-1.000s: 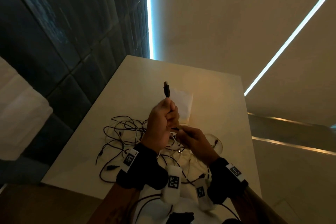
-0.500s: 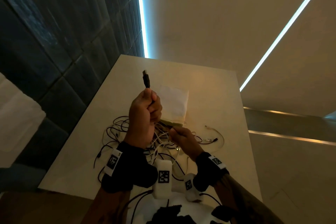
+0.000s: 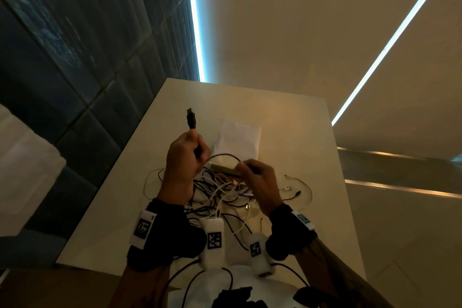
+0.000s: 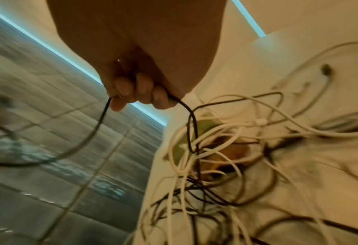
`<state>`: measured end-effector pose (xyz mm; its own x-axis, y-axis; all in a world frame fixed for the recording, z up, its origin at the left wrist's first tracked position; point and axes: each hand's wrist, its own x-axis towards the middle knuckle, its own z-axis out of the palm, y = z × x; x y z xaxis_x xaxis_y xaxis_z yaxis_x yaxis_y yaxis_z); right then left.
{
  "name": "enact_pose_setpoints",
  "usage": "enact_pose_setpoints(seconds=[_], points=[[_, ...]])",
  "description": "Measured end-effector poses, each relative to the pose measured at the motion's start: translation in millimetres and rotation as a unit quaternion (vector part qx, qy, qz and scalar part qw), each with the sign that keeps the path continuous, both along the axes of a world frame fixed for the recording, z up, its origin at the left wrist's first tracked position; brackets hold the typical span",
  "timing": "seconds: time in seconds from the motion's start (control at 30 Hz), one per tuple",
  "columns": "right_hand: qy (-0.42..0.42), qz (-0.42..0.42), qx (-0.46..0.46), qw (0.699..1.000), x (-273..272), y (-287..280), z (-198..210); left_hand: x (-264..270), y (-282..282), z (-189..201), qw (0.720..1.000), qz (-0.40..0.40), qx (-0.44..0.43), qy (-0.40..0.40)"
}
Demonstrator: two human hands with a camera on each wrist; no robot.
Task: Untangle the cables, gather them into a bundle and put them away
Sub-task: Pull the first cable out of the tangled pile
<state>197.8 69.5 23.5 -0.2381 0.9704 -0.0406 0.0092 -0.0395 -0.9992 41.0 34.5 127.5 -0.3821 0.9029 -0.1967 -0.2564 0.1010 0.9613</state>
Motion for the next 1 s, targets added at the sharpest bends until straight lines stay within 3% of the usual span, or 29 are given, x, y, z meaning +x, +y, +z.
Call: enact_pose_setpoints(seconds=[0.2, 0.3, 0.4, 0.5, 0.63, 1.0], points=[[0.042, 0.095, 0.089, 0.991, -18.2, -8.9, 60.2, 9.0, 2.2, -25.7, 0.995, 0.034, -0.087, 0.026], [0.048, 0.13, 0.082, 0.987, -18.0, -14.9, 54.5, 8.2, 0.5, -18.3, 0.995, 0.003, -0.057, -0.082], [0.073, 0.13, 0.057, 0.987, -14.6, -14.7, 45.1, 9.1, -2.9, -12.4, 0.976, -0.042, 0.002, -0.213], [0.049, 0.156, 0.026, 0.986, -9.5, -13.6, 35.4, 13.0, -2.4, -9.5, 0.963, -0.075, 0.062, -0.25], [0.015, 0.182, -0.02, 0.983, -8.0, -18.7, 10.0, 13.6, 0.8, -6.2, 0.963, -0.099, 0.112, -0.225], [-0.041, 0.17, 0.021, 0.984, -14.3, -4.4, -43.1, 12.4, -4.5, -1.0, 0.976, -0.103, 0.105, -0.161]])
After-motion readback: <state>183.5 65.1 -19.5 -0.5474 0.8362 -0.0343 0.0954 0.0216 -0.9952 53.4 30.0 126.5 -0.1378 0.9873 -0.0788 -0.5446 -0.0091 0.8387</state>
